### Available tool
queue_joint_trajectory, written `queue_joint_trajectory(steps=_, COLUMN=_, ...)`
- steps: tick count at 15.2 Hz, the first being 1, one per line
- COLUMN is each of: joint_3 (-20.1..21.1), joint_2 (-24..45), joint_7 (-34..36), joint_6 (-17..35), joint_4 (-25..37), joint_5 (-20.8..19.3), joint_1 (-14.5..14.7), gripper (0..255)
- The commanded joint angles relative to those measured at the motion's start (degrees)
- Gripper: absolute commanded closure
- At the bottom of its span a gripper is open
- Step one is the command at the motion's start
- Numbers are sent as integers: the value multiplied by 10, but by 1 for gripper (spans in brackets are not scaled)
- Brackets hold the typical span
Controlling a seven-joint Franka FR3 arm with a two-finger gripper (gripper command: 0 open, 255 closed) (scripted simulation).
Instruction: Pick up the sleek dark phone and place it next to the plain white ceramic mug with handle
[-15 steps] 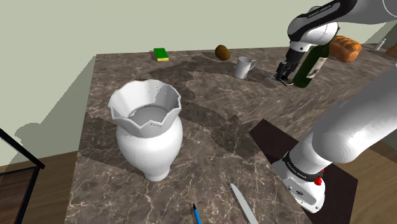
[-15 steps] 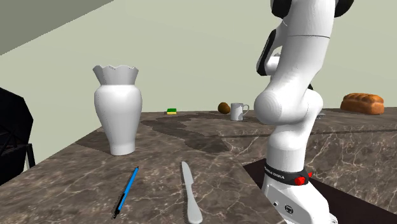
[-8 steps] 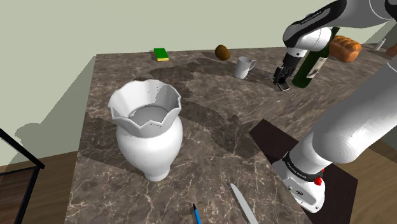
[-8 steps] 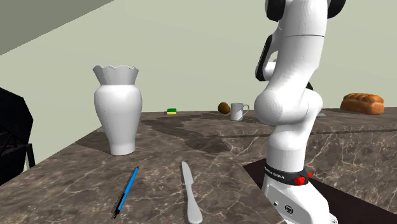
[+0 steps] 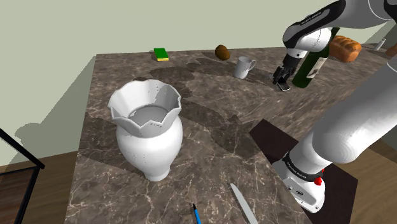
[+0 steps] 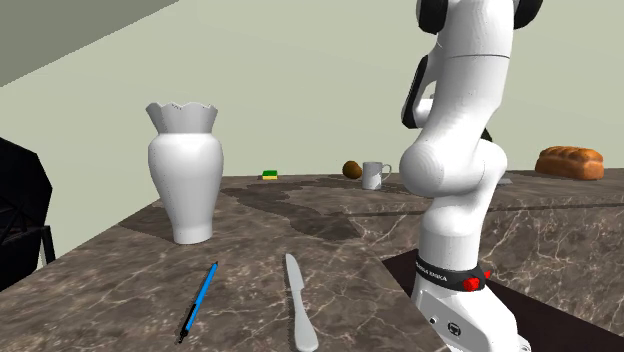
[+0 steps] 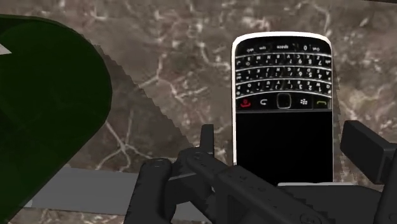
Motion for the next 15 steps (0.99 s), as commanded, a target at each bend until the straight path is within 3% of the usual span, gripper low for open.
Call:
queue_joint_trajectory(steps=1, joint_3=0, joint_2=0, joint_7=0, joint_6=0, joint_4=0, joint_5=0, joint_1=0, gripper=0)
queue_joint_trajectory(steps=3, joint_3=0, joint_2=1, joint_7=0, joint_6=0, joint_4=0, joint_5=0, joint_1=0, gripper=0)
queue_joint_trajectory(steps=7, joint_3=16, joint_2=-55, joint_7=35, joint_6=-79, joint_4=40, joint_5=-45, joint_1=-8, gripper=0)
queue_joint_trajectory(steps=15, joint_3=17, joint_2=-55, joint_7=35, joint_6=-78, joint_4=40, joint_5=-45, joint_1=-8, gripper=0)
